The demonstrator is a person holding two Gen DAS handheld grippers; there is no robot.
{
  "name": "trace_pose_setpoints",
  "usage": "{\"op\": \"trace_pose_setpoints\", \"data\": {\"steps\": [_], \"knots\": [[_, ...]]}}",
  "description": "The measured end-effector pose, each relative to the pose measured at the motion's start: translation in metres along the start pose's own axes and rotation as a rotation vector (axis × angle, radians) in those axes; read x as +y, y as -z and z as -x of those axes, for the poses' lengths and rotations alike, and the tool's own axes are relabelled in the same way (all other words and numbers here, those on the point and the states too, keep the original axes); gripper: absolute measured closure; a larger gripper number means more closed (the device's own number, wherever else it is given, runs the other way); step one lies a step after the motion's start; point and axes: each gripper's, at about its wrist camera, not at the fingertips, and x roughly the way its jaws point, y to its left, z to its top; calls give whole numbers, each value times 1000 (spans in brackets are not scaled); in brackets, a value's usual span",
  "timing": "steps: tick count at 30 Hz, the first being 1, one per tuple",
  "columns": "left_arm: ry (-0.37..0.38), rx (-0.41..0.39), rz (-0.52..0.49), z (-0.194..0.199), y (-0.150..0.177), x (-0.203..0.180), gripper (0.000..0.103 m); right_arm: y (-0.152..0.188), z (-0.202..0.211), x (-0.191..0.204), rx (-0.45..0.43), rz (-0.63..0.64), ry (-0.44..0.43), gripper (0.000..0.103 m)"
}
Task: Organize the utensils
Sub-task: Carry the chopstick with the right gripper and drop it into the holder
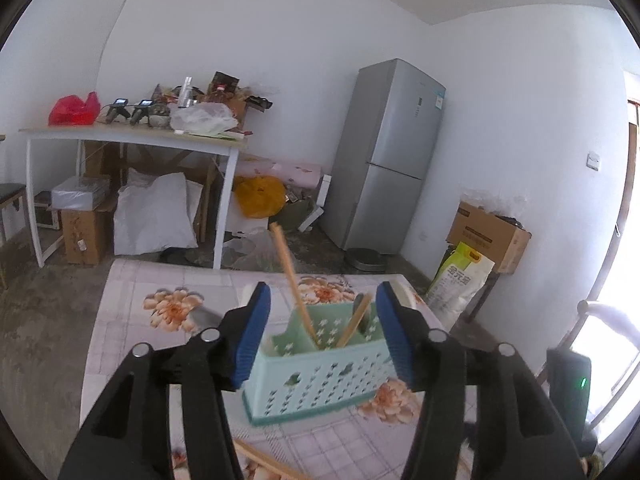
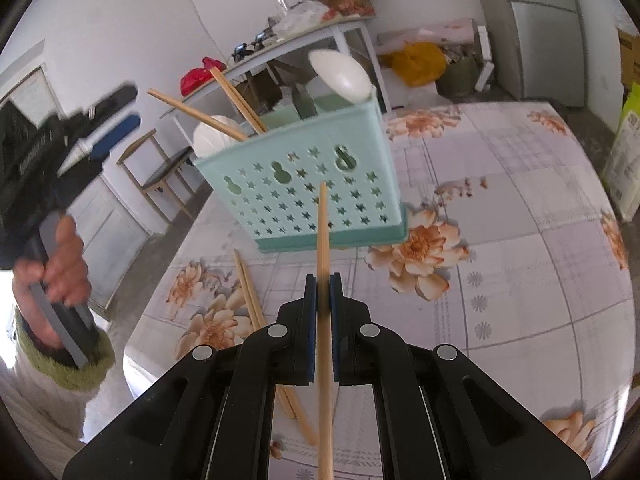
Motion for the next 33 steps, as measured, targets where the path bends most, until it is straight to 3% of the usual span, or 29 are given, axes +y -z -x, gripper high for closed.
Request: {"op": "trace_pose_setpoints", "data": {"steps": [10, 15, 22, 27, 33], "knots": [[-82, 53, 80, 24, 34, 36, 47, -44, 18, 22, -114, 56, -82, 98], [-116, 51, 116, 36, 44, 49, 47, -84, 23, 24, -224, 31, -200, 98], [-166, 47, 146, 50, 52, 68, 47, -139, 8, 30, -350, 2, -284, 98], [-205, 47, 185, 58, 55, 87, 47, -162, -7, 42, -440, 31, -248, 98], [-250, 40, 208, 70, 57, 103, 47, -182, -35, 47, -502, 67, -145, 98]]}}
